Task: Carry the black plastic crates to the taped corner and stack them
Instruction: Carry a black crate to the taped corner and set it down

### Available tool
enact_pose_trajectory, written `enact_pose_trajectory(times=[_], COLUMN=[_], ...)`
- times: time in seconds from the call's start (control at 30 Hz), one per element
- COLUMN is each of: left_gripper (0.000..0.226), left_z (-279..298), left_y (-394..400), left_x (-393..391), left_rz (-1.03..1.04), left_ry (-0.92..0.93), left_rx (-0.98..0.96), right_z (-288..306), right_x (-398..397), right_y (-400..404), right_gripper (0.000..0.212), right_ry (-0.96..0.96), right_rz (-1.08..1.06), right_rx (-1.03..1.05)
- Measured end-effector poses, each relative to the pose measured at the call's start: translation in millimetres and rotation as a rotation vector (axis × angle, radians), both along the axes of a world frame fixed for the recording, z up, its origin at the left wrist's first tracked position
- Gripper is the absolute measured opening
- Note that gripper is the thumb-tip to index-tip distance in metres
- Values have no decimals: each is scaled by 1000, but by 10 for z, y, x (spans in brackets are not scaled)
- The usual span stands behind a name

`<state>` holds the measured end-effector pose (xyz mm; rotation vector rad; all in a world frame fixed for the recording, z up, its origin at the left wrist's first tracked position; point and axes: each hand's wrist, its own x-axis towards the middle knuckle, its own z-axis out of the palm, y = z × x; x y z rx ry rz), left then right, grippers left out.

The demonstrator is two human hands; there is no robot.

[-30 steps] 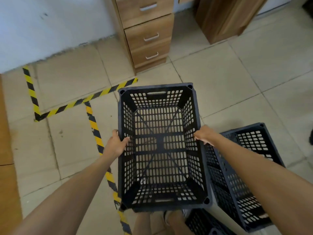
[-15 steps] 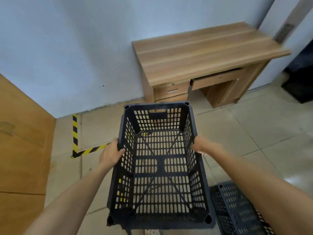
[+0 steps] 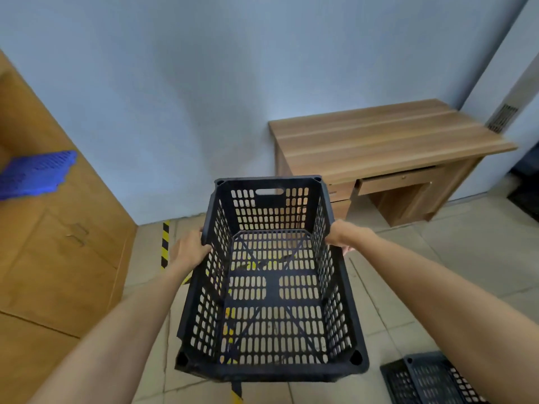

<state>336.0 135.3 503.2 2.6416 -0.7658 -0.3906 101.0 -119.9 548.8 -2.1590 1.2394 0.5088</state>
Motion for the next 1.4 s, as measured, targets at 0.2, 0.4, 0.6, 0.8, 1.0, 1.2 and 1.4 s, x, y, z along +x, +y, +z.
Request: enact_pose_trajectory(times=[0.2, 0.4, 0.6, 0.8, 1.0, 1.2, 1.4], left_gripper=[46, 48, 51, 38, 42, 34, 36], left_z=[36, -340, -529, -593, -471, -574, -680], left_y=[191, 181, -19, -332, -432, -445, -461], left_x=[335, 829, 1118, 1506, 1866, 2404, 3465], left_rz=[60, 169, 223, 318, 384, 456, 395], left_ry=[-67, -35, 8, -23, -36, 36, 150], left_rx=[17, 0, 46, 118, 190, 121, 70], right_z=[9, -155, -392, -566, -531, -611, -662], right_x=[334, 808, 1408, 2125, 2779, 3297, 4068], right_y=[92, -10, -377, -856, -1055, -1101, -1089], right_gripper=[27, 26, 23, 17, 23, 9, 12], right_ry=[-16, 31, 88, 95, 59, 12, 20], right_rz=[45, 170, 216, 238, 291, 219, 186], right_rx=[2, -42, 37, 172, 172, 335, 299])
